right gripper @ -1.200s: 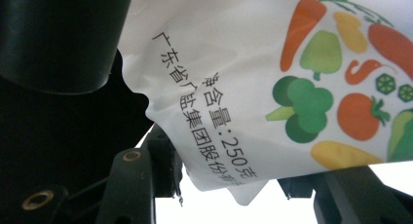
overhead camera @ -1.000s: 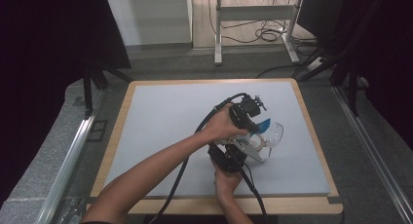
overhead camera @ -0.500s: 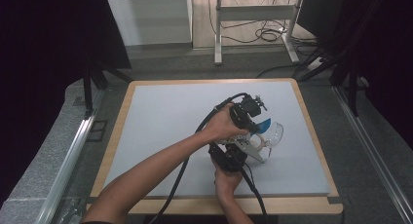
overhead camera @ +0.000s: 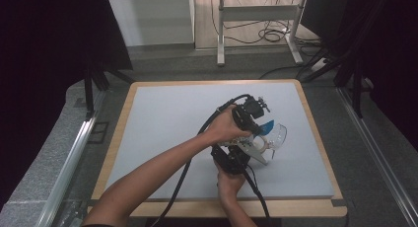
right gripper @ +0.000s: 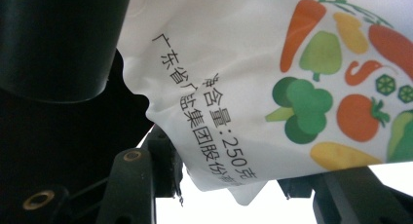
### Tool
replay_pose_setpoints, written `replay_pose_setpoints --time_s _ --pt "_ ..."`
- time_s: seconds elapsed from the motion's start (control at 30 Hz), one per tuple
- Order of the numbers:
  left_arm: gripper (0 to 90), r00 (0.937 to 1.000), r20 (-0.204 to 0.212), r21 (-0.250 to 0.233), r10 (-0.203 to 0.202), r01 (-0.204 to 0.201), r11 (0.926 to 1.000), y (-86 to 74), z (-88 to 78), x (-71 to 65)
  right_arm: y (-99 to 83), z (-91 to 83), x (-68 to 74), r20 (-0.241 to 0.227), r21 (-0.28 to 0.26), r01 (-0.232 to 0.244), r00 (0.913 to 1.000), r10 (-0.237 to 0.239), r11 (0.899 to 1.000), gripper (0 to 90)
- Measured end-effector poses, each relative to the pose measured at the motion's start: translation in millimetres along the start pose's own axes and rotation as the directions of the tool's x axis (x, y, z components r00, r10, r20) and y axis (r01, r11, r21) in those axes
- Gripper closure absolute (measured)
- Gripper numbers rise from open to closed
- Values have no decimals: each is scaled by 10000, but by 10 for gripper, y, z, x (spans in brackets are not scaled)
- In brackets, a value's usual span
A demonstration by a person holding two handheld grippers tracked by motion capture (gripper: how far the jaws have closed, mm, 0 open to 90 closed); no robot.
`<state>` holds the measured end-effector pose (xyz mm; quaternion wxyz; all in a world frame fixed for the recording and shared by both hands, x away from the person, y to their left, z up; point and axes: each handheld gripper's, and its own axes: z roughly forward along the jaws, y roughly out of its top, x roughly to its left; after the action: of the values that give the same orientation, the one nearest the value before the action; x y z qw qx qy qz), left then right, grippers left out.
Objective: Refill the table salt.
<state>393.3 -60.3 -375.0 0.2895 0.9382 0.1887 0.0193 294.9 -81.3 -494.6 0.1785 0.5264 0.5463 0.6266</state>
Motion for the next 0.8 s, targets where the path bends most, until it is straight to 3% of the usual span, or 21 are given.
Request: replay_pose_setpoints --time_s 0.8 --pt "899 10000 -11 78 23 -23 10000 14 -3 4 26 10 -5 16 25 -146 9999 145 9999 524"
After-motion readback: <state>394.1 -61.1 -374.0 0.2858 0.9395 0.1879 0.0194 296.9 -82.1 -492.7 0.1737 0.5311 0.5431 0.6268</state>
